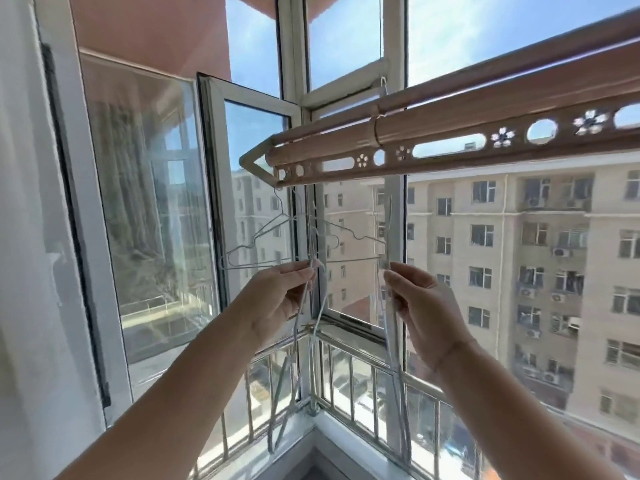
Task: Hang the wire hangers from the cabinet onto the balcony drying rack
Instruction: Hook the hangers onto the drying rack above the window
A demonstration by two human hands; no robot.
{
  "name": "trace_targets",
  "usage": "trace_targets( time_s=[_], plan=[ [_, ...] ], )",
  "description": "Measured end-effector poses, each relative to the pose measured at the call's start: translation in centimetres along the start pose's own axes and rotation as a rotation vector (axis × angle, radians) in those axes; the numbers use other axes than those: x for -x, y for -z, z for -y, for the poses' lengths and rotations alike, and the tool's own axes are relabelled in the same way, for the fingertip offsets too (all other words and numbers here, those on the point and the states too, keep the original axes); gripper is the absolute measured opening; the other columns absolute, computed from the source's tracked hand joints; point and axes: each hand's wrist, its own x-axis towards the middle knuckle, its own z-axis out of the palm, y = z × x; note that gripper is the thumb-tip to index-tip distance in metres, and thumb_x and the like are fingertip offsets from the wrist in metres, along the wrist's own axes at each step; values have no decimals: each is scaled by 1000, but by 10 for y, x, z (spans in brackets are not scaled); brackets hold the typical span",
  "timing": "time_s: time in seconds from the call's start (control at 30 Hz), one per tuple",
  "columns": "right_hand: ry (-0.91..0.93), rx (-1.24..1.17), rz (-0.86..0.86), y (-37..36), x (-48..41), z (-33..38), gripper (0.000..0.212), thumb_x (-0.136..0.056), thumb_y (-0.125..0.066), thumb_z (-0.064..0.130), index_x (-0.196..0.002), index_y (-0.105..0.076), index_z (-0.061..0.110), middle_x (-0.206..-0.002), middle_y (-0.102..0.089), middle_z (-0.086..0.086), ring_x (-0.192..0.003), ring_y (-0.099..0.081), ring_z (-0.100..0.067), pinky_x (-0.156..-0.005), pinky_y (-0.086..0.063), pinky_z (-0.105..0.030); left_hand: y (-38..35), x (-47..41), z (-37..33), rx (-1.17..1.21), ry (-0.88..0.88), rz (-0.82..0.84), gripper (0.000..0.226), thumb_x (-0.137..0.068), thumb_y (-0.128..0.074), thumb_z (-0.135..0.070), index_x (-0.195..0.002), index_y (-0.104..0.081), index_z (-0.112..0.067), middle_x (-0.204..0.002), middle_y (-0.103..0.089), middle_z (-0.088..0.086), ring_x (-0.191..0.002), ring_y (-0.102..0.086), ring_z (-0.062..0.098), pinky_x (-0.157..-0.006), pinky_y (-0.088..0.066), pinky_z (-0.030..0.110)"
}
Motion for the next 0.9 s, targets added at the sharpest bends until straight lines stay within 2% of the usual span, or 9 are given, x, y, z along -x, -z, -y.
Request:
trace_targets(
  time_s=[0.13, 0.23, 0.37, 0.43, 0.57, 0.7, 0.8, 0.9],
  plan=[
    [101, 69, -47, -13, -37, -2, 19, -83, -63, 4, -101, -65, 8, -77, -63, -1, -64, -53, -6, -65, -46, -18, 8, -41, -9, 16, -16, 55, 21, -87, -54, 2, -104, -66, 3, -70, -67, 2, -65, -55, 10, -61, -48, 18],
    [165, 116, -72, -26, -58, -3, 22, -82, -64, 4, -104, -65, 8, -74, -63, 1, -59, -53, -3, -59, -46, -13, 16, -67, -14, 54, -6, 117, 22, -86, -55, 2, -104, -66, 2, -73, -66, 5, -64, -56, 9, -59, -50, 17],
    [228, 138, -123, -40, -78, -5, 22, -83, -63, 5, -104, -65, 7, -76, -62, -1, -63, -53, -6, -61, -46, -15, 23, -98, -26, 50, -23, 195, 21, -86, -54, 1, -103, -67, 1, -72, -65, 4, -67, -53, 10, -62, -47, 18],
    [254, 148, -150, -47, -85, -6, 22, -82, -64, 5, -104, -65, 8, -77, -64, 1, -64, -55, -4, -62, -47, -15, 25, -112, -32, 42, -30, 233, 20, -88, -52, 1, -103, -66, 1, -74, -62, 5, -65, -52, 10, -59, -47, 18],
    [285, 147, -217, -60, -97, -5, 17, -82, -64, 5, -99, -66, 10, -77, -64, 2, -62, -56, -1, -62, -47, -12, 25, -135, -40, 51, -15, 318, 21, -88, -52, 2, -105, -64, 4, -78, -60, 7, -67, -52, 10, -55, -49, 15],
    [293, 181, -272, -69, -106, -4, 20, -83, -63, 4, -103, -65, 6, -74, -61, 2, -55, -54, 2, -57, -45, -11, 22, -155, -44, 49, -11, 372, 20, -89, -52, 1, -106, -63, 3, -75, -60, 5, -66, -50, 11, -54, -46, 16],
    [264, 212, -322, -70, -109, -5, 18, -83, -63, 4, -101, -66, 4, -72, -60, 0, -61, -51, -5, -64, -46, -16, 19, -170, -44, 75, 4, 413, 23, -89, -52, 1, -110, -62, 4, -75, -60, 4, -64, -52, 10, -50, -47, 16],
    [246, 248, -356, -68, -108, -9, 18, -84, -62, 5, -102, -66, 5, -73, -60, 1, -61, -51, -4, -60, -45, -14, 13, -183, -38, 98, 42, 456, 22, -89, -51, 1, -109, -61, 4, -77, -59, 6, -65, -51, 10, -52, -48, 15]
  ],
)
